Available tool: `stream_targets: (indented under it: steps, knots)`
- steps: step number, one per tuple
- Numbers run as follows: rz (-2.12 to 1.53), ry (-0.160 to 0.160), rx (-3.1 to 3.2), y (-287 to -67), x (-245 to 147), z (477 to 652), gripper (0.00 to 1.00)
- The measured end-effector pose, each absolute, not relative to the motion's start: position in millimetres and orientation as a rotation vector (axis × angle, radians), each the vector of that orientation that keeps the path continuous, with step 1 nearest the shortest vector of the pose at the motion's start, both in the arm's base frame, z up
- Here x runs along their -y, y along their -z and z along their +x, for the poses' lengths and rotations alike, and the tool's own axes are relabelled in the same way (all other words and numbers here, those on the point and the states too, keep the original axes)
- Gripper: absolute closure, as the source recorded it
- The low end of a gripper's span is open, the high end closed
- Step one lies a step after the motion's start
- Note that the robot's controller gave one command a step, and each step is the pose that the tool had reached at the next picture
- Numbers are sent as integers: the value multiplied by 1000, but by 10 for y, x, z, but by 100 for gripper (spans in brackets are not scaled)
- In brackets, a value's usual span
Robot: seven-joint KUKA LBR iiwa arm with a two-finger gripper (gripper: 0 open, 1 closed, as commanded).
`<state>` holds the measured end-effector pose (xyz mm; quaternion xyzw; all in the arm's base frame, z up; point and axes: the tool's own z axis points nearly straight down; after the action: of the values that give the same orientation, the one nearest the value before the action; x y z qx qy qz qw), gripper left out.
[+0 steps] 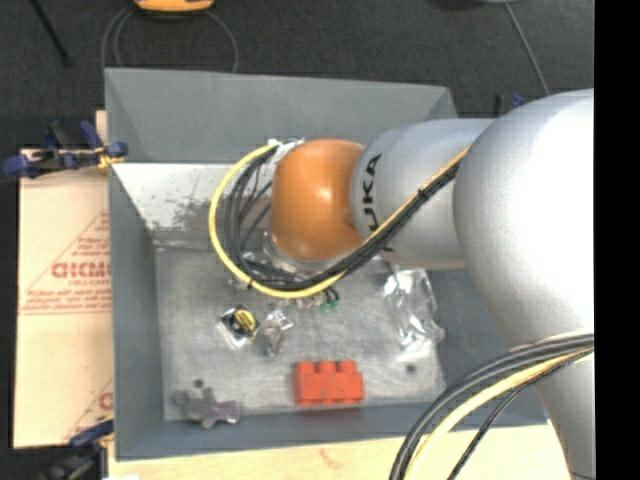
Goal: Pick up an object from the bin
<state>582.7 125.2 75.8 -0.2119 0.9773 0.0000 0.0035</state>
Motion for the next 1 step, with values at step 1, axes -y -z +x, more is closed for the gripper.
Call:
stream_targets:
  steps: [1]
  knots:
    - [-1191,4,-2891,-744,-1670,5785,0]
